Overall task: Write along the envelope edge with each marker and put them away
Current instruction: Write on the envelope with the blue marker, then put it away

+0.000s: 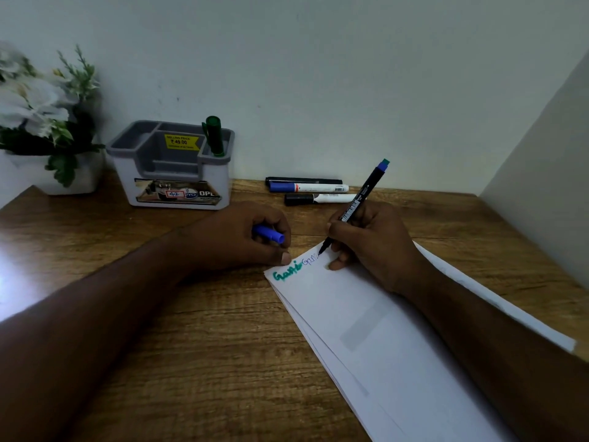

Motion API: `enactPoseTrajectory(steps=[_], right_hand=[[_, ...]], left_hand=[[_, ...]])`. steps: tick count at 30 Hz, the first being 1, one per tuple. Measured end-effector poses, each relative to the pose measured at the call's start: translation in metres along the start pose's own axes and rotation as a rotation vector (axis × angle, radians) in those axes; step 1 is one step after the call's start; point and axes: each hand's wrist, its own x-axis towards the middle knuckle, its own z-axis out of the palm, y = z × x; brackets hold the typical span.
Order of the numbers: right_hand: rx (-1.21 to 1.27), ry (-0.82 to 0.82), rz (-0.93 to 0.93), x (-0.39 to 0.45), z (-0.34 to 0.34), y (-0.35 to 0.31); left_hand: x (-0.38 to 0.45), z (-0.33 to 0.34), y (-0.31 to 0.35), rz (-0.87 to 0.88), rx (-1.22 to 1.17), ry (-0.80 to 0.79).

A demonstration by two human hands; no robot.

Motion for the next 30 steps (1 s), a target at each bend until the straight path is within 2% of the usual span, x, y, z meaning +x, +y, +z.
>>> enactPoseTrajectory(steps=[6, 12, 17, 26, 30], right_hand=[[-0.165, -0.196, -0.175, -0.008, 0.004, -0.003], [-0.122, 0.063, -0.090, -0.002, 0.001, 0.002], [-0.037, 0.038, -0.120, -0.002, 0.000, 0.003], [-0.079, -0.032, -0.111, 0.000, 0.001, 0.005], [0.156, 0.008, -0.126, 0.005, -0.004, 0.007]], left_hand=[[0.003, 0.001, -0.002, 0.012, 0.030, 0.006], [0.003, 0.000, -0.005, 0.003, 0.021, -0.007], [0.003, 0.000, -0.005, -0.003, 0.014, 0.003], [0.002, 0.001, -0.001, 0.001, 0.034, -0.017], [0.000, 0.000, -0.002, 0.000, 0.024, 0.008]])
